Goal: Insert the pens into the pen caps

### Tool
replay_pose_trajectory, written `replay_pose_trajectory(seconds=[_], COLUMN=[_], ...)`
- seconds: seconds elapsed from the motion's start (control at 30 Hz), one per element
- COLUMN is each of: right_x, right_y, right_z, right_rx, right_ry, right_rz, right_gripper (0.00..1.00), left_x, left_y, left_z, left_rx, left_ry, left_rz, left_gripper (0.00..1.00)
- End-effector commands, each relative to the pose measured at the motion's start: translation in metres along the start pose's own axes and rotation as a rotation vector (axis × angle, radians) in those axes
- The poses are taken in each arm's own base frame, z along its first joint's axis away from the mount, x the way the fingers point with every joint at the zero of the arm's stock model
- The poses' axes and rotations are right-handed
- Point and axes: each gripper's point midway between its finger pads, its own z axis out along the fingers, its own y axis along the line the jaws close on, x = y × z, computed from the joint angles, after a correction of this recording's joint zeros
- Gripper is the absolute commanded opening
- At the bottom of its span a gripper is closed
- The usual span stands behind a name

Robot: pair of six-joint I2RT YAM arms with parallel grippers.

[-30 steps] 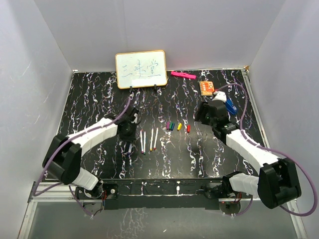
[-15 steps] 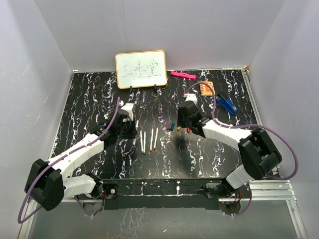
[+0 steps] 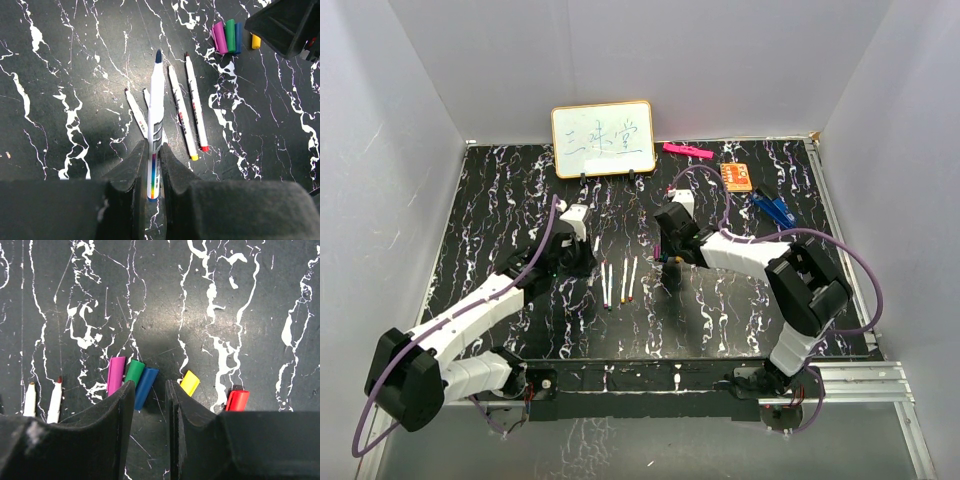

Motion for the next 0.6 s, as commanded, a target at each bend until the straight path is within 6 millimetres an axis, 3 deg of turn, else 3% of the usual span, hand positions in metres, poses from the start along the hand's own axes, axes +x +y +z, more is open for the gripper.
replay_pose_trajectory(seconds=[0.0, 0.43, 0.57], right_x=[-0.02, -0.015, -0.005], right_y=[0.005, 0.006, 0.008], right_z=[-0.001, 0.002, 0.01], right_rx=[0.03, 0.04, 0.042], right_ry=[-0.045, -0.027, 0.002], right_rz=[0.022, 0.021, 0.012], right_gripper=[0.29, 0.27, 0.27], left_x=[-0.005, -0.003, -0.002], left_y=[-0.003, 0.001, 0.001], left_z=[-0.003, 0.0, 0.0], left_rx=[0.011, -0.014, -0.016], left_ry=[-0.021, -0.001, 0.0], left_rz=[0.008, 0.004, 0.001], left_gripper=[0.0, 0.0, 0.0])
